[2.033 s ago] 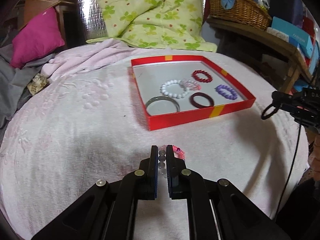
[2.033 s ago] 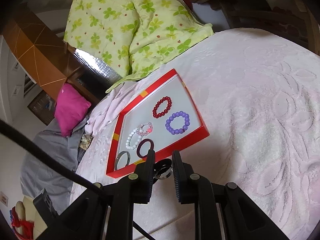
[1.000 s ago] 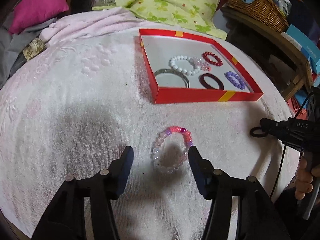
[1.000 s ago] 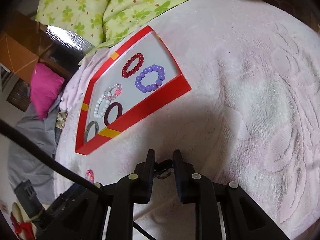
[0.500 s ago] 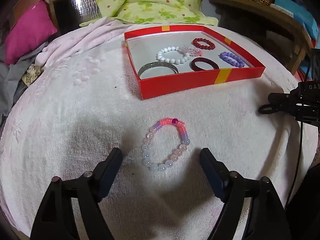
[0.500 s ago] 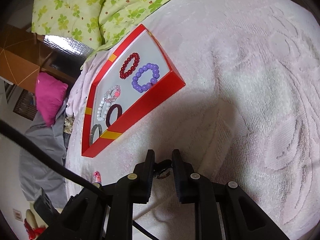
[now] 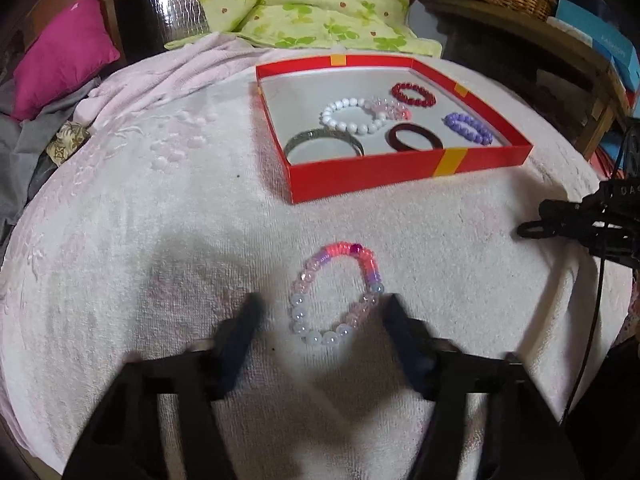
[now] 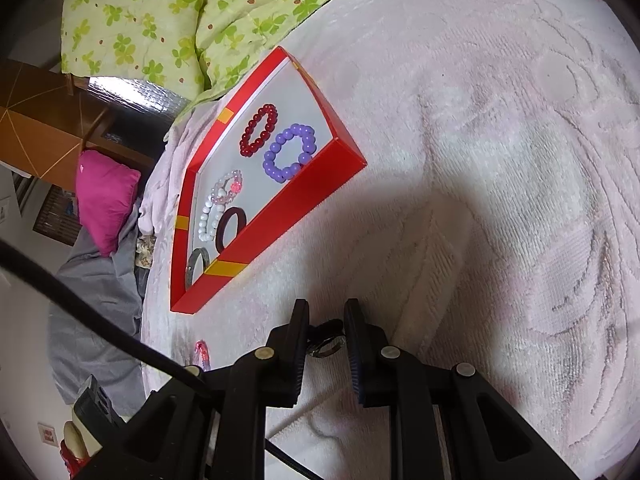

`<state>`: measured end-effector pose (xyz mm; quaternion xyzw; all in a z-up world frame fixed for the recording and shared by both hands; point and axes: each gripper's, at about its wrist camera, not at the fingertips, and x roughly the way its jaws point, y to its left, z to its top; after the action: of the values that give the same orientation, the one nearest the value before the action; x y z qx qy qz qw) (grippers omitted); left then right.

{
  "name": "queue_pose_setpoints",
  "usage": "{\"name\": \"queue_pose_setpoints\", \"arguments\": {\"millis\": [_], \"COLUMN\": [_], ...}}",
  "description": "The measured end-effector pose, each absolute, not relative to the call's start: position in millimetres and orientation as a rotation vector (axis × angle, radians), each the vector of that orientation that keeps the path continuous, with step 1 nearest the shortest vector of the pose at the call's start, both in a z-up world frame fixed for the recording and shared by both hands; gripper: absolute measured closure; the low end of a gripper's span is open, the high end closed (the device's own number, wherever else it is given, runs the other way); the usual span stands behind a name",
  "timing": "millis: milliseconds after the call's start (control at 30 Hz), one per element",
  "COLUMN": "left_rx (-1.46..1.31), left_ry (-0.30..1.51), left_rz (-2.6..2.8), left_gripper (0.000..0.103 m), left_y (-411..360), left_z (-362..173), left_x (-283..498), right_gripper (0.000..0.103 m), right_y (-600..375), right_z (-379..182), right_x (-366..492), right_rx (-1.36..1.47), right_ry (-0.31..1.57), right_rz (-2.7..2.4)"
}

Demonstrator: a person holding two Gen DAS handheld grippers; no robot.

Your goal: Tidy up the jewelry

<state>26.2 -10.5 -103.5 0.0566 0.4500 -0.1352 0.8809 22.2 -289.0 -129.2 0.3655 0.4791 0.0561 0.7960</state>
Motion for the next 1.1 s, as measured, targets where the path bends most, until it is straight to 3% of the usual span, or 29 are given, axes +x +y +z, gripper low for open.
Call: {"name": "queue_pose_setpoints", "arguments": {"millis": [33,100,167,300,733,800,867,900,933,1100], "left_rx": [0.106,0.098,0.114,0.108,0.070,0.058,0.041,0.038,0.039,0.069], "left_ry": [0.942,0.942,0.932,0.897,0.854,0.880,0.910,0.920,0.924,0.944], "left_rz": [-0.294,-0.300,-0.303,-0.333,-0.336,-0.332,-0.341,-0.343,-0.342,-0.366], "left_gripper": [0.070,0.073,0.088,0.097,0.097,0.095,0.082,0.063,0.051,0.050], "left_y": [-10,-9,-11,-12,-3,-2,-1,-2,-3,-12], "left_z": [-103,-103,-102,-95,-78,-82,-85,-87,-88,-94], "left_x": [26,26,25,21,22,25,27,27,26,23], "right_gripper": [0.082,0.082,0.082,0.082,0.080,0.080,0.080,0.080,0.080,0.081], "right_y": [-289,-289,-288,-282,-268,-268,-269,-269,-270,-273], "right_z": [-129,-129,-129,-126,-114,-117,-120,-120,-121,-122], "right_x": [22,22,22,23,25,26,27,27,26,25], "right_rx": [0.786,0.784,0.777,0.749,0.677,0.685,0.689,0.689,0.689,0.702], "right_ry": [1.030,1.031,1.032,1.026,0.976,0.990,1.000,1.004,1.008,1.016], "right_rz": [0.121,0.119,0.116,0.110,0.147,0.136,0.130,0.128,0.126,0.127]}}
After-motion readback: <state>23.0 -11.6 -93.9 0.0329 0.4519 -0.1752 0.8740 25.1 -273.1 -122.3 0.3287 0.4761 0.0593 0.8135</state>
